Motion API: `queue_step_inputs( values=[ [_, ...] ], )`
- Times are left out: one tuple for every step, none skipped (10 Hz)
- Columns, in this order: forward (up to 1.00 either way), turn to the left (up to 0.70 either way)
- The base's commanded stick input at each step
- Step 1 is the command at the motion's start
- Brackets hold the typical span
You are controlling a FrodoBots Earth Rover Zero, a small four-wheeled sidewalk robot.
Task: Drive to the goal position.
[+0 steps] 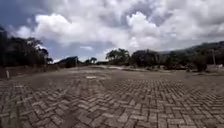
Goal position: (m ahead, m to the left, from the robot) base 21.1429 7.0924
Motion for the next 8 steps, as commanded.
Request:
queue_step_inputs(
  values=[
    [1.00, 0.00],
    [1.00, 0.00],
    [1.00, 0.00],
    [1.00, 0.00],
    [1.00, 0.16],
    [1.00, 0.08],
    [1.00, 0.00],
    [1.00, 0.00]
  ],
)
